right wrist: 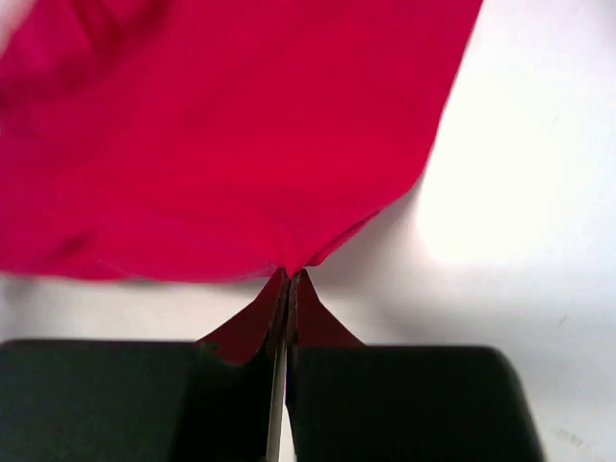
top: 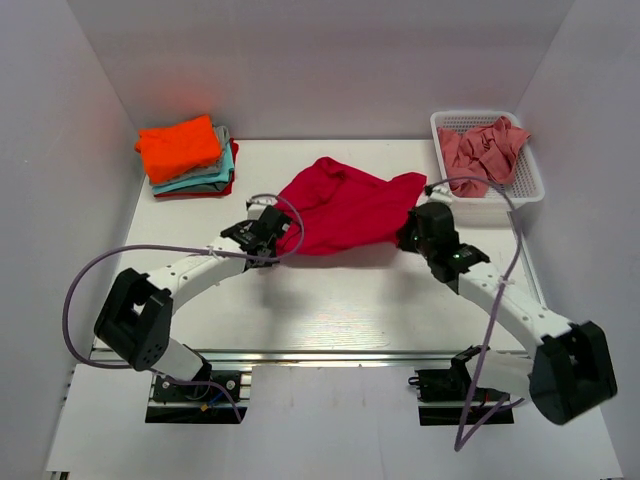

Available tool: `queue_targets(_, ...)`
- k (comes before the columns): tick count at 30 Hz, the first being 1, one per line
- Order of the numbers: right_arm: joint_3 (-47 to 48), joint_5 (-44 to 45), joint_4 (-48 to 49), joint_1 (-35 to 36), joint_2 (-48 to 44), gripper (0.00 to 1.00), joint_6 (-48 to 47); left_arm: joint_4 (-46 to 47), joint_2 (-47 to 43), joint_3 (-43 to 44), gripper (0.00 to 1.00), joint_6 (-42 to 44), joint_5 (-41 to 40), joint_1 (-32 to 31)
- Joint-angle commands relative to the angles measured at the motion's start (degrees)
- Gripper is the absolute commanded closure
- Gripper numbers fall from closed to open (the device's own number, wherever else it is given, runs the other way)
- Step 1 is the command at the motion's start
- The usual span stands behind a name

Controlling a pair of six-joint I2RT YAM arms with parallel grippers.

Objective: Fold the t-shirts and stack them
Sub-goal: Flatten out the tshirt

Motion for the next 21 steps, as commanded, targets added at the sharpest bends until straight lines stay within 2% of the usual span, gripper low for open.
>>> queue_targets(1,4.1,13.7,7.3,-0.2,-5.5,1.0,-1.2,-6.7,-3.6,7.9,1.0,-2.8,-15.8,-0.2)
queue_targets(5,6.2,20.0,11.1,-0.2,-10.4,1.0,-5.2,-9.5,-5.0,13.9,1.0,-4.5,-22.9,-0.2)
queue_targets(10,11.1,21.9,15.5,-0.2,-13.2,1.0,-11.7,-11.0,-7.7,22.8,1.0,-3.9,-34.0,-0.2)
queue_targets(15,17.5,23.6,19.1,-0.2,-15.8,1.0,-19.0,-5.9,-12.2,28.2,1.0,2.0,-43.4,-0.2)
queue_targets(16,18.2,23.7,20.0,-0.3,-16.1,1.0,-19.9,-1.5,-13.4,28.7,1.0,4.0,-44.0,-0.2)
queue_targets(17,20.2,23.7,20.4,-0.2,-16.7,1.0,-22.5,2.1,-16.4,27.8,1.0,10.0,-45.3,-0.2)
queue_targets(18,21.2,23.0,20.5,-0.2,-17.2,1.0,-22.9,11.5,-18.2,26.8,1.0,13.7,-45.3,-0.2)
queue_targets(19,22.1,22.9,20.1,-0.2,-17.3,1.0,-23.4,16.9,-20.0,25.7,1.0,18.1,-45.3,-0.2)
queue_targets(20,24.9,21.5,19.3,-0.2,-17.9,1.0,-24.5,21.9,-21.8,24.4,1.0,26.1,-43.0,-0.2)
queue_targets(21,25.7,20.9,18.2,-0.2,-18.0,1.0,-24.9,26.3,-25.1,22.5,1.0,29.2,-41.9,-0.2)
